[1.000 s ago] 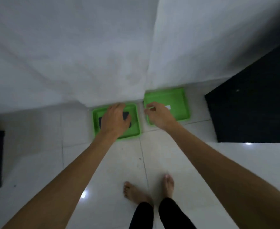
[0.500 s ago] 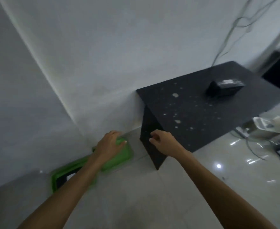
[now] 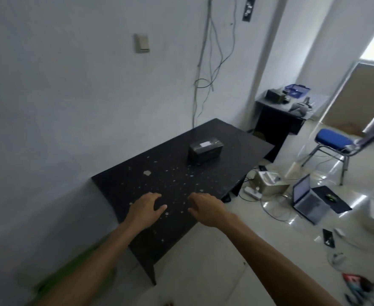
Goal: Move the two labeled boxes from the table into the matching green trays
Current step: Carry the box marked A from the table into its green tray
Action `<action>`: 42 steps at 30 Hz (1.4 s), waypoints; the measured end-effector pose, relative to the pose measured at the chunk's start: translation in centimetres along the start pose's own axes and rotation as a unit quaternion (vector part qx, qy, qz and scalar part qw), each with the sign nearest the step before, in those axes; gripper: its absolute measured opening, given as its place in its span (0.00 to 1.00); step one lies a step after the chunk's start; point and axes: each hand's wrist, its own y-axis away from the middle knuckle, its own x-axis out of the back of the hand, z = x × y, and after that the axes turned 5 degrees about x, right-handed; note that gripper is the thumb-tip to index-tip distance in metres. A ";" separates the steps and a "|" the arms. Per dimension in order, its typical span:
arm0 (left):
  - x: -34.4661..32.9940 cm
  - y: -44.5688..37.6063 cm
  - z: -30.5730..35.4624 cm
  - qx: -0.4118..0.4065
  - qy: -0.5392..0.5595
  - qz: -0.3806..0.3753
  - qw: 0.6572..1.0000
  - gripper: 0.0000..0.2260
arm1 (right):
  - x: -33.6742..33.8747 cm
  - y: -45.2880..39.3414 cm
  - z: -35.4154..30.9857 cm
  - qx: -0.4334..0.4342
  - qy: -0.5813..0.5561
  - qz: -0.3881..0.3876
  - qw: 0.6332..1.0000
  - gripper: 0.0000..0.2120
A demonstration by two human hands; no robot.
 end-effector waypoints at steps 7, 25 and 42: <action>-4.7 -14.7 5.7 -0.004 0.001 -0.062 0.998 0.25 | 3.1 -6.6 11.1 -0.030 -0.013 -0.004 0.999 0.16; -10.9 -41.8 12.0 0.067 -0.173 -0.082 0.979 0.28 | 10.3 -34.3 38.3 -0.046 -0.018 -0.036 0.998 0.11; -20.6 -56.6 18.8 0.466 0.322 0.021 0.824 0.43 | 6.2 -52.2 48.2 -0.133 -0.248 -0.109 0.953 0.42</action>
